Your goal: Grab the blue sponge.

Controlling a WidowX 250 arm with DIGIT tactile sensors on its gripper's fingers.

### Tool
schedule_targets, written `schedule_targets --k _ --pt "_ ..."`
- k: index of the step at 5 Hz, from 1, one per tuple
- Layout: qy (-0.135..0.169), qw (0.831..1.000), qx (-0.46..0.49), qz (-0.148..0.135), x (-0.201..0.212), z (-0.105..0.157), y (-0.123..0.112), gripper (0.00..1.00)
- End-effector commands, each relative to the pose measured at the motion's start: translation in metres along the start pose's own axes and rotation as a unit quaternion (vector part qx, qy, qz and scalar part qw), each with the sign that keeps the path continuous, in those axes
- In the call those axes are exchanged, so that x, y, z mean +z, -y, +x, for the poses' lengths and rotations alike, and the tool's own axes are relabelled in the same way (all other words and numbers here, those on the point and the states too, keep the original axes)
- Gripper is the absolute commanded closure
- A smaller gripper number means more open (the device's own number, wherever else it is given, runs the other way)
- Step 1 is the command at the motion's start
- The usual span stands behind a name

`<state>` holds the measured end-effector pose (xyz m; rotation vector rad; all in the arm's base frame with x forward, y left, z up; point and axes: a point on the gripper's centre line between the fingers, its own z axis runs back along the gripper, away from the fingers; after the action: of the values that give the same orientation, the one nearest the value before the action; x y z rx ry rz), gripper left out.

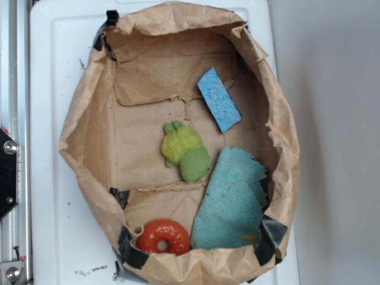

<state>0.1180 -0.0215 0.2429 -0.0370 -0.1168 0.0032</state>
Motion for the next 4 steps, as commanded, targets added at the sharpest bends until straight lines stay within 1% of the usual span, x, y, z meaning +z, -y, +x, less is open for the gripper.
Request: schedule_targets --k 1,2,3,4 --pt "0.000 1.000 0.000 0.000 0.000 0.000 0.000 0.00" --pt "-0.026 0.991 0.128 -0.009 -0.018 0.040 0.018 0.00" --pt "-0.032 0.972 0.231 -0.019 -0.037 0.069 0.024 0.00" --pt "-0.002 0.938 0.345 -0.036 -0.052 0.094 0.020 0.00"
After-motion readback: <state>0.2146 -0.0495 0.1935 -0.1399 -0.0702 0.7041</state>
